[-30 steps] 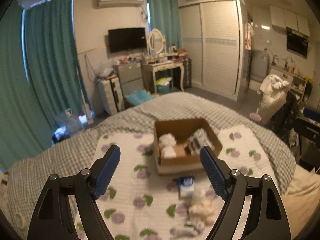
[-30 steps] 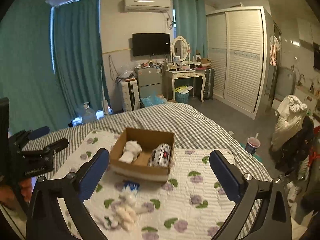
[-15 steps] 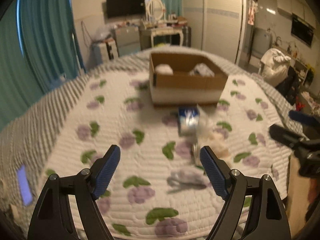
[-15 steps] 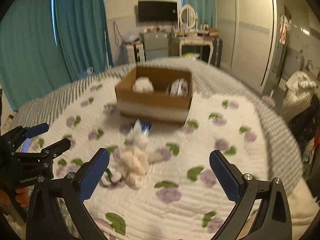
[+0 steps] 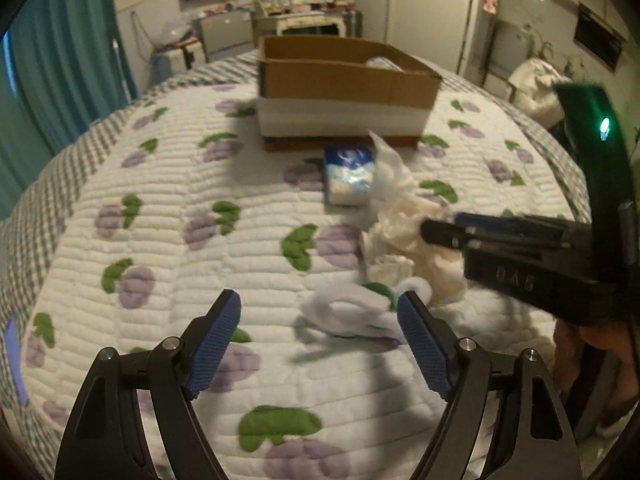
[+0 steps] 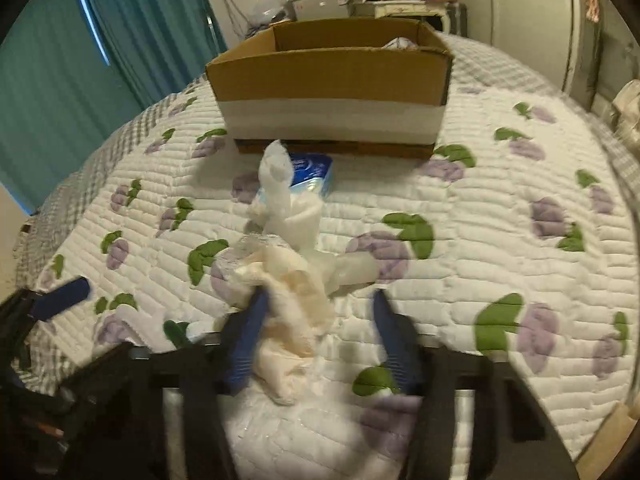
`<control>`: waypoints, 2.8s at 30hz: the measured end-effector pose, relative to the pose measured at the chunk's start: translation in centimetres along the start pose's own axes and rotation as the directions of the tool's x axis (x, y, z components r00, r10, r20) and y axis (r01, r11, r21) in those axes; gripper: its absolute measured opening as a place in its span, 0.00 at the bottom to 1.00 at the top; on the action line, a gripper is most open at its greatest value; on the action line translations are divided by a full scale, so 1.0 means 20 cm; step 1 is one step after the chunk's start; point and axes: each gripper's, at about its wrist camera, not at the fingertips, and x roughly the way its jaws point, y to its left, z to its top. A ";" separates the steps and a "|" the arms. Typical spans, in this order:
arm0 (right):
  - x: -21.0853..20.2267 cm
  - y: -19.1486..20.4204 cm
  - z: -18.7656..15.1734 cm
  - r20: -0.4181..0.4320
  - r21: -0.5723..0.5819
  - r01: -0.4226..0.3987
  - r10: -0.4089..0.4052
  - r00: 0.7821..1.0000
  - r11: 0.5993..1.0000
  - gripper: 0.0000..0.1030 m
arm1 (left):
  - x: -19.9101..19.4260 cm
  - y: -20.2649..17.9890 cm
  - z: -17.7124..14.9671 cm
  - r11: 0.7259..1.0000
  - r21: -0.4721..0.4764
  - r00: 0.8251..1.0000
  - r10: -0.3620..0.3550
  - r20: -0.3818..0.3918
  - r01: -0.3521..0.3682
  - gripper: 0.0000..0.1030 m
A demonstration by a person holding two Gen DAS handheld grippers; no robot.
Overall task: Organize soft objects
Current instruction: 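Grasp the white sock with the left tool while the right tool grasps the lace cloth, then carry the sock and lace cloth over the box and release both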
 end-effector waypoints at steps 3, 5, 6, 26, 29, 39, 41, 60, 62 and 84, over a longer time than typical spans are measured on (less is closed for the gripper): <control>-0.06 -0.01 -0.01 0.040 -0.005 0.006 -0.006 0.999 1.000 0.11 | 0.05 -0.06 0.00 0.999 0.033 1.000 -0.019 -0.024 0.019 0.78; -0.10 -0.03 0.00 0.064 -0.002 0.025 -0.025 0.998 1.000 0.08 | 0.09 -0.09 0.00 0.998 0.050 0.999 -0.022 -0.040 0.024 0.78; -0.13 -0.04 0.00 0.075 -0.001 0.035 -0.034 0.997 0.999 0.08 | 0.10 -0.10 0.00 0.998 0.057 0.999 -0.028 -0.047 0.030 0.78; -0.07 -0.06 -0.02 0.038 0.000 -0.039 0.039 0.999 0.999 0.47 | 0.12 -0.07 0.01 0.984 0.075 0.986 -0.161 -0.040 0.164 0.45; -0.02 -0.01 -0.01 0.004 -0.020 -0.058 0.058 0.998 0.998 0.47 | 0.09 -0.04 0.00 0.981 0.066 0.983 -0.180 -0.047 0.183 0.45; -0.02 0.05 -0.03 0.003 -0.059 -0.043 0.044 0.999 0.997 0.10 | 0.13 -0.04 -0.05 0.979 0.067 0.980 -0.189 -0.062 0.193 0.39; -0.07 0.04 -0.03 0.024 -0.045 -0.044 0.045 0.999 0.998 0.10 | 0.11 -0.04 -0.05 0.979 0.074 0.981 -0.186 -0.058 0.190 0.31; -0.57 0.09 0.12 0.234 -0.074 0.001 0.016 0.972 0.997 0.10 | -0.38 0.02 0.23 0.990 0.103 0.976 -0.113 0.186 0.095 0.16; -0.64 0.09 0.20 0.272 -0.084 0.014 0.009 0.962 0.996 0.10 | -0.41 0.02 0.31 0.990 0.107 0.970 -0.113 0.215 0.091 0.16; -0.06 -0.22 1.08 0.300 -0.045 0.062 -0.046 0.953 0.997 0.10 | 0.37 0.07 1.15 0.989 0.147 0.962 -0.045 0.268 0.005 0.30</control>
